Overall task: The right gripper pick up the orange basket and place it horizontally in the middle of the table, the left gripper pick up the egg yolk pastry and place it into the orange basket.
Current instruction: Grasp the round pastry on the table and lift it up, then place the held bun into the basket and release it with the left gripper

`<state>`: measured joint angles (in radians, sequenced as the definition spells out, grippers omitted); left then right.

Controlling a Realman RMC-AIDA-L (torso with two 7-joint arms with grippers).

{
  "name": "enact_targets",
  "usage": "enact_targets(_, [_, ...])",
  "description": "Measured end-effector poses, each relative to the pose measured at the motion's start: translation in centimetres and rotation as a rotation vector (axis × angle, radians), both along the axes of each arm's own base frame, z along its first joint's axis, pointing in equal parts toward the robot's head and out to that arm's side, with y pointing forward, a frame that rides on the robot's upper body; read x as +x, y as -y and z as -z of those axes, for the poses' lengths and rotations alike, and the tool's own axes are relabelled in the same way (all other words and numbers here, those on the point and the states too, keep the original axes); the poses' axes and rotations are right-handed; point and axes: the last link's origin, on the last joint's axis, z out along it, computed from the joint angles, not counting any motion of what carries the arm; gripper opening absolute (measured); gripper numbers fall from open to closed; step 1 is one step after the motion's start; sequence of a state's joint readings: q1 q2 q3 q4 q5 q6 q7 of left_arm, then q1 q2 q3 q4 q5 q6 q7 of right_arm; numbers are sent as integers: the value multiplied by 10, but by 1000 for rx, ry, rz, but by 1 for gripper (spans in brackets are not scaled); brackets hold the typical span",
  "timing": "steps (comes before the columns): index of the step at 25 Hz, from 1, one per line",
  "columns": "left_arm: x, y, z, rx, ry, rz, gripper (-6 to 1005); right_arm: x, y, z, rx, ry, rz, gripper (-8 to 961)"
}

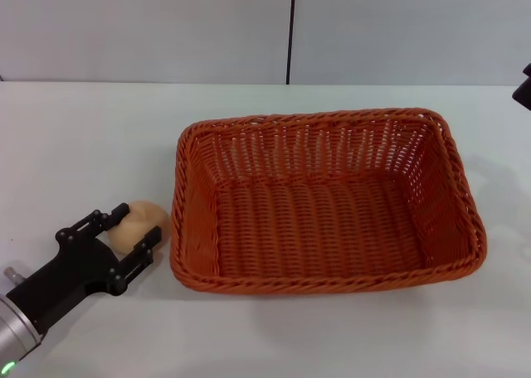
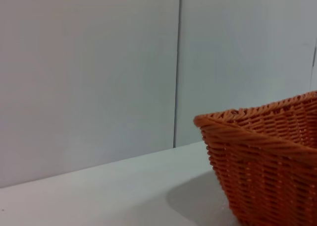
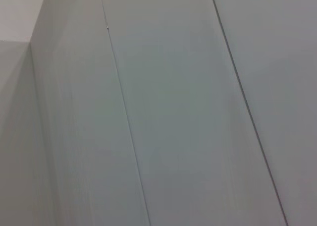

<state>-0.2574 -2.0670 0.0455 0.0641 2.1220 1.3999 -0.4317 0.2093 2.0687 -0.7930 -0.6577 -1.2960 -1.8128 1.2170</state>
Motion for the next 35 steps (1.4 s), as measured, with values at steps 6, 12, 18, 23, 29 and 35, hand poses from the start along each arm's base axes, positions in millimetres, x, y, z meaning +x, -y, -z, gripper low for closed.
enact_targets(6, [2, 1, -5, 29, 25, 8, 640, 0, -1, 1, -3, -6, 3, 467])
enact_targets(12, [6, 0, -29, 123, 123, 28, 379, -2, -3, 1, -3, -5, -3, 476])
enact_targets(18, [25, -1, -67, 151, 266, 176, 234, -6, -8, 1, -4, -2, -20, 484])
enact_targets(23, [55, -14, -61, 42, 352, 318, 179, -10, -11, 1, -6, -3, -40, 491])
enact_targets(29, [101, -30, -16, -219, 401, 456, 116, -12, -12, 1, -9, -4, -47, 499])
enact_targets(35, [114, -32, 8, -283, 387, 450, 141, -13, -9, 1, -13, -11, -64, 507])
